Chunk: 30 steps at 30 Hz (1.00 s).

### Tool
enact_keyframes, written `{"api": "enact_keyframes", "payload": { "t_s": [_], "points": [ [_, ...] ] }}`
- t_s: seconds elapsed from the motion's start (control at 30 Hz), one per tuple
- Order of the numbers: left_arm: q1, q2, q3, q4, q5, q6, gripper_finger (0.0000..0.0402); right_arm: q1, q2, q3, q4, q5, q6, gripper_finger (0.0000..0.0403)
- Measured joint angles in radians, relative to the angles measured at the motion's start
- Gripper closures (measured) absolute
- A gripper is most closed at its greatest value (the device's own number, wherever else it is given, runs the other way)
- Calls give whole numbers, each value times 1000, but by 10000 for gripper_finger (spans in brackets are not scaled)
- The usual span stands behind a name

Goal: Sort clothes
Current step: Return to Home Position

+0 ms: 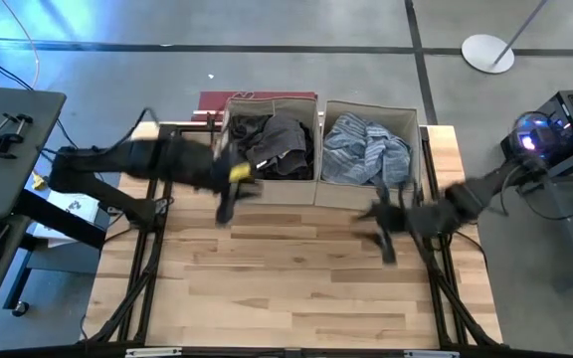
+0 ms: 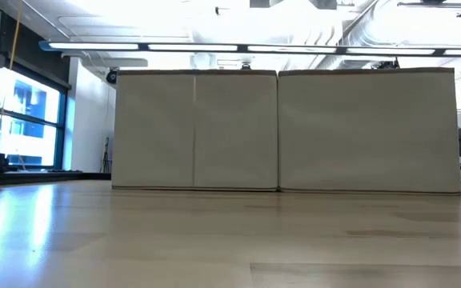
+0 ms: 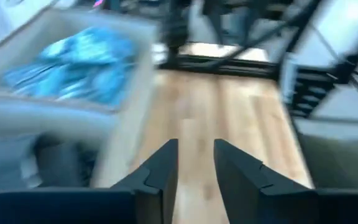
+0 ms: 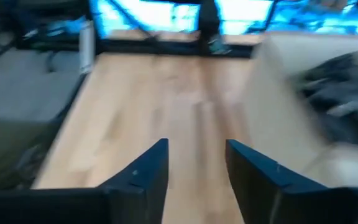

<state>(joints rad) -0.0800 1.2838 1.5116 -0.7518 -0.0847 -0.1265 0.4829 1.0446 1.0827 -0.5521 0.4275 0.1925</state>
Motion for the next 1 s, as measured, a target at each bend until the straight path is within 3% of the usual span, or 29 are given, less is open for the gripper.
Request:
{"api": "enact_keyframes", "payload": {
  "t_s": [0.1,0.2,0.3,0.4,0.57,0.7,1.0],
  "points": [
    [-187,-1,0,12,-105,-1,333,194,-3,-75,44,119,138,283],
    [-344,2,-33,41,-157,2,356,363,-4,-193,214,263,220,309],
    [-452,-13,-164,156,-268,-56,374,483,-13,-331,386,358,243,334],
    [-484,-73,-347,277,-362,-155,389,535,-51,-460,520,412,318,361],
    [-418,-221,-670,560,-359,-264,400,515,-150,-633,727,409,302,398],
    [-298,-375,-853,772,-277,-257,401,414,-284,-719,758,356,242,400],
    [-27,-694,-1025,763,-156,-166,401,142,-646,-780,733,123,54,403]
  ]
}}
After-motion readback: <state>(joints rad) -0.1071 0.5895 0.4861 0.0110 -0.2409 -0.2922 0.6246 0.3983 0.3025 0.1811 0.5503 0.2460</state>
